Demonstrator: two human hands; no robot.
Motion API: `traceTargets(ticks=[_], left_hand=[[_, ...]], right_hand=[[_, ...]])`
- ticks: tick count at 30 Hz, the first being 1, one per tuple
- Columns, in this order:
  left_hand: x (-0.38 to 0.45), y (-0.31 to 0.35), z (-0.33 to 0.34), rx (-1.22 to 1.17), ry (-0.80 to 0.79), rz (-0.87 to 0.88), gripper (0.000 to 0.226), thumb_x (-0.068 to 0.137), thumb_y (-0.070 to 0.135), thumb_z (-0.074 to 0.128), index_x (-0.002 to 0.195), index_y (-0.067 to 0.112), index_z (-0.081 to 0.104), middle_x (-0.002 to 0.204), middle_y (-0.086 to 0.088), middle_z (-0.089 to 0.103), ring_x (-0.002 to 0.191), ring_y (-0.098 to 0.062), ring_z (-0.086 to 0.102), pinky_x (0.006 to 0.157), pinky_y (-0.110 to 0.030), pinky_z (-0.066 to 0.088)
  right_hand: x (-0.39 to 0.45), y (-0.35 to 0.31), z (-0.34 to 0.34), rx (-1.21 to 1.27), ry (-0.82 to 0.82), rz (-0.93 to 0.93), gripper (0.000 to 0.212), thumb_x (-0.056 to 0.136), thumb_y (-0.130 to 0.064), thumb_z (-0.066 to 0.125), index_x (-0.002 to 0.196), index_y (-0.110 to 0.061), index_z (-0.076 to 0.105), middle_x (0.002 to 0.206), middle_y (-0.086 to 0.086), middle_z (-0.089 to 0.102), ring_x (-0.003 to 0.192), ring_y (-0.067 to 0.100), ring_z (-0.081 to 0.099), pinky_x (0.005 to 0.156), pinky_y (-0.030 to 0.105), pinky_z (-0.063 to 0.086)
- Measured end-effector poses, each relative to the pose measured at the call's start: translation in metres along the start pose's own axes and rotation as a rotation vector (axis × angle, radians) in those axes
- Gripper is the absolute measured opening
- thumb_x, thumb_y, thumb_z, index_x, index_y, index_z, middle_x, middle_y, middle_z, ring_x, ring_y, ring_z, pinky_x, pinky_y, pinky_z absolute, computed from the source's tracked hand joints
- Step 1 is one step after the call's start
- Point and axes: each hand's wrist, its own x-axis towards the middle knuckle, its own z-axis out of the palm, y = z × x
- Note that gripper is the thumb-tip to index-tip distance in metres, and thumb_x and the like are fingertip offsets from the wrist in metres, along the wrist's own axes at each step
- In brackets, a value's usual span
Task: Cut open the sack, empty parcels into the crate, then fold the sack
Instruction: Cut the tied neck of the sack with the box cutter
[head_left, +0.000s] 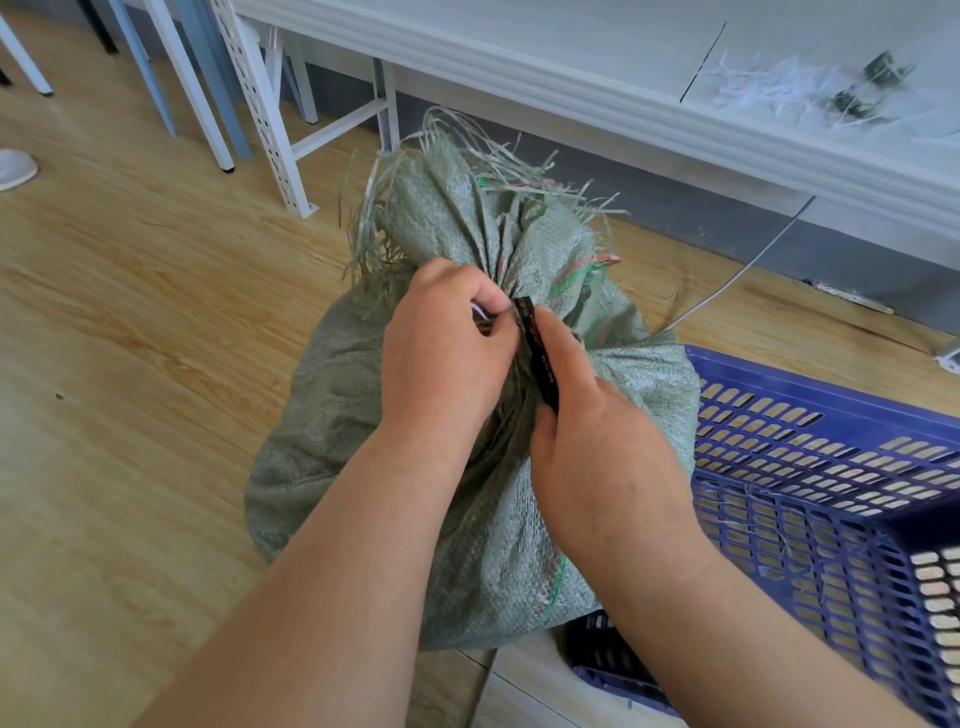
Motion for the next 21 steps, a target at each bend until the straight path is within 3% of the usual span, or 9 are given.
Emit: traceTargets(ticks=[4,9,14,21], left_hand=[[0.0,-0.001,0.0,-0.002,-0.004,-0.003,0.01,0.08,0.02,0.069,0.074,0.026,0.065,0.092,0.01,0.057,0.076,-0.013,0.063,0.075,-0.037,0.054],[0.001,-0.001,0.002,-0.005,-0.004,-0.002,0.011,0.079,0.02,0.07,0.074,0.026,0.064,0.092,0.009,0.057,0.075,-0.014,0.063,0.075,-0.037,0.053],[0.0,-0.002,0.0,0.005,-0.005,-0.006,0.009,0.081,0.02,0.069,0.076,0.026,0.065,0.093,0.01,0.057,0.076,-0.012,0.062,0.074,-0.036,0.054],[0.001,-0.002,0.001,0.003,-0.004,-0.004,0.007,0.08,0.021,0.07,0.077,0.025,0.066,0.092,0.01,0.058,0.075,-0.011,0.062,0.073,-0.035,0.053]], right_hand=[[-0.006,0.002,-0.001,0.021,0.0,-0.015,0.075,0.095,-0.015,0.039,0.146,-0.05,-0.003,0.113,0.003,0.057,0.095,0.029,0.063,0.073,0.037,0.047],[0.005,0.0,0.0,0.024,0.001,0.006,0.074,0.095,-0.013,0.038,0.148,-0.048,0.0,0.113,0.003,0.057,0.096,0.029,0.062,0.069,0.034,0.039],[-0.002,0.001,0.0,0.035,0.011,-0.025,0.075,0.095,-0.013,0.039,0.147,-0.049,0.0,0.11,0.003,0.058,0.093,0.029,0.062,0.072,0.036,0.046],[0.004,0.001,0.002,-0.001,0.015,-0.004,0.076,0.095,-0.012,0.039,0.147,-0.049,-0.002,0.113,0.003,0.057,0.094,0.028,0.062,0.068,0.033,0.039]])
